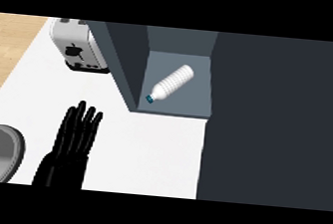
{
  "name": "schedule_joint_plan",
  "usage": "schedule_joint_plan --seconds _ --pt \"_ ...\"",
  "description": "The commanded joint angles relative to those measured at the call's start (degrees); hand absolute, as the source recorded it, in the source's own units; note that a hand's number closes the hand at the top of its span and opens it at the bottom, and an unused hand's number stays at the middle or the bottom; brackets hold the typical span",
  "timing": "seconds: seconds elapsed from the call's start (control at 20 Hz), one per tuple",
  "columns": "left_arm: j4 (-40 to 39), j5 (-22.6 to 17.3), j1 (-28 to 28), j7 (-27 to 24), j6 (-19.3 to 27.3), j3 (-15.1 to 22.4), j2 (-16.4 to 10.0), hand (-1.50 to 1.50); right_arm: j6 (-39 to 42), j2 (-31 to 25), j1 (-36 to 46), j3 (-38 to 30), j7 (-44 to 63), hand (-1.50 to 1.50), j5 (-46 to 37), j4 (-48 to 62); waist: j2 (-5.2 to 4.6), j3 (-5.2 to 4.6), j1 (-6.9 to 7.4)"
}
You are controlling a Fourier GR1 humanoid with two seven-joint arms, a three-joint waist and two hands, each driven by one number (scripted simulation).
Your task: Pick up the bottled water, place it into the cabinet and close the cabinet
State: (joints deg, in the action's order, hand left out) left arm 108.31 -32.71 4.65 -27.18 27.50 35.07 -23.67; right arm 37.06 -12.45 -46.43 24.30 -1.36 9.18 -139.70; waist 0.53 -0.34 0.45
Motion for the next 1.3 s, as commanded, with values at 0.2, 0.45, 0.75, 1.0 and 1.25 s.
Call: schedule_joint_plan --seconds 0.2,0.45,0.75,1.0,1.25 --pt "5.1 -3.0 5.9 -0.8 -3.0 -4.7 -5.0 -1.50 -4.9 3.7 6.2 16.0 10.6 1.50 -17.0 -11.9 0.02 -0.06 0.55" --pt "4.8 -3.1 8.9 -2.8 -3.5 -4.9 -4.8 -1.50 -7.6 6.6 14.0 21.2 15.6 1.50 -22.1 -8.7 0.22 -0.21 0.75" --pt "5.6 -5.1 11.5 -4.1 -7.2 -7.5 -7.3 -1.50 -10.2 11.4 23.4 22.2 21.3 1.50 -22.5 -4.9 0.27 -0.38 1.82" --pt "6.9 -6.5 13.6 -4.4 -9.1 -9.1 -8.9 -1.50 -14.1 12.1 29.6 24.7 26.0 1.50 -22.4 -2.6 0.48 -0.43 1.64" --pt "7.0 -7.3 14.2 -4.4 -11.1 -10.1 -10.2 -1.50 -17.4 12.1 38.1 23.3 26.8 1.50 -21.8 2.6 -0.11 -0.39 2.37"
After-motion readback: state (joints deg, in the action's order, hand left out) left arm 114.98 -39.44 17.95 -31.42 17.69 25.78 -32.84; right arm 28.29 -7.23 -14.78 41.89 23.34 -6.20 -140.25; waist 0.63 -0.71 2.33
